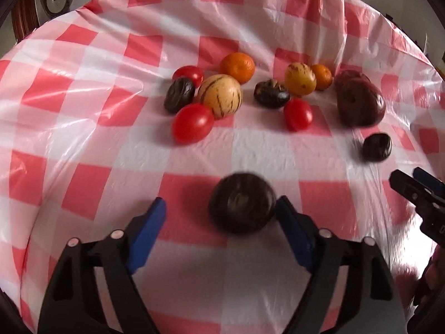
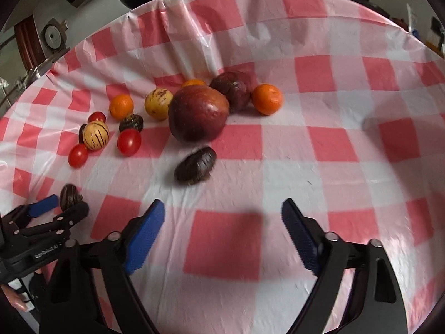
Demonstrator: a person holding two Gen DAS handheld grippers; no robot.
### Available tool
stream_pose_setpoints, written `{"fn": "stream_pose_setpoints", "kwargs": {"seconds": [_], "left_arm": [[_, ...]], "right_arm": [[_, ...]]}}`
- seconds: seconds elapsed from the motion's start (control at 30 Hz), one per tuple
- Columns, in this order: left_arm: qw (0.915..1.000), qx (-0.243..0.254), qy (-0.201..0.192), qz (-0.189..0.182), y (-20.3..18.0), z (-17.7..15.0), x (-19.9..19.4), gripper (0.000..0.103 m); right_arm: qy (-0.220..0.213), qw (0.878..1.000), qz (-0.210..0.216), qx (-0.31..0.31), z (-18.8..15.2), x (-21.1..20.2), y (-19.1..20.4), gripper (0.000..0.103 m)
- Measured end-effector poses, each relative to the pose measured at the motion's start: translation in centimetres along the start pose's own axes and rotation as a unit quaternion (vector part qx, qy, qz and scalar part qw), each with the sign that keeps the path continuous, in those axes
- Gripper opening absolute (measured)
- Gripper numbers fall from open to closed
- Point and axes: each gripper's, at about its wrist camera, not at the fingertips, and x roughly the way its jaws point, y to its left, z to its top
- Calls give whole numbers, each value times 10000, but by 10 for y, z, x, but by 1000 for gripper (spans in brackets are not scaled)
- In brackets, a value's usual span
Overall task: Organize fruits
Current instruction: 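Grasp the dark round fruit with the left tool while the right tool grasps the dark oval fruit, then carry both held dark fruits off the table toward the white box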
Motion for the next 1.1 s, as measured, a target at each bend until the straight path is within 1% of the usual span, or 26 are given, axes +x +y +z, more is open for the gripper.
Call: {"fn": "stream_pose_setpoints", "kwargs": {"seconds": [0.03, 0.07, 0.1, 0.13, 0.2, 0.27, 0.3, 0.33, 0.4, 0.43, 0.47, 0.6, 0.73, 0.8, 0.83, 0.9, 0.93, 1.0, 1.07, 1.1], "left_arm": [[10000, 9, -43, -3, -1, 0, 0, 69], [10000, 32, -93, -3, -2, 1, -1, 59], [9998, 78, -153, -34, -4, 1, -2, 53], [9997, 138, -183, -65, -6, 0, -3, 42], [9997, 153, -188, -65, -8, 0, -4, 42], [9997, 81, -198, -145, -5, 0, -4, 42], [9996, 15, -207, -189, -2, 0, -5, 42], [9995, -27, -212, -220, 0, -1, -5, 42], [9991, -123, -233, -323, 4, -1, -6, 42], [9990, -149, -240, -354, 5, -1, -6, 42], [9988, -177, -247, -387, 6, -1, -6, 42], [9986, -206, -257, -423, 7, -2, -6, 42], [9977, -363, -335, -472, 14, -4, -11, 42], [9976, -404, -372, -428, 17, -8, -15, 42], [9973, -450, -395, -430, 20, -10, -17, 42], [9964, -570, -480, -411, 25, -16, -27, 42], [9958, -631, -548, -381, 29, -20, -33, 42], [9935, -793, -754, -303, 37, -32, -49, 42], [9906, -993, -908, -227, 46, -46, -61, 42], [9893, -1092, -947, -220, 51, -51, -66, 42]], "right_arm": [[-37, 10000, 22, -34, 4, 3, 2, 79], [-57, 9999, 32, -79, 8, 6, 5, 76], [-27, 9999, 57, -126, 12, 11, 8, 73], [12, 9999, 73, -150, 14, 15, 9, 69], [111, 9997, 90, -202, 20, 24, 13, 65], [180, 9994, 88, -291, 23, 32, 18, 58], [235, 9991, 59, -342, 24, 35, 21, 57], [264, 9987, -17, -427, 25, 39, 25, 57], [245, 9975, -239, -618, 24, 42, 32, 51], [216, 9969, -261, -711, 23, 41, 36, 38], [200, 9965, -277, -766, 23, 43, 40, 36], [178, 9972, -287, -673, 22, 44, 39, 35], [-30, 9994, 132, -306, 17, 33, 29, 35], [-123, 9993, 305, -185, 9, 26, 29, 35], [-198, 9986, 491, -47, 3, 20, 29, 35], [-261, 9969, 726, 165, -7, 10, 28, 35], [-293, 9955, 861, 249, -12, 3, 27, 35], [-379, 9941, 988, 242, -19, -8, 33, 35], [-534, 9919, 1133, 218, -27, -28, 38, 35], [-615, 9897, 1270, 262, -34, -37, 40, 35]]}}
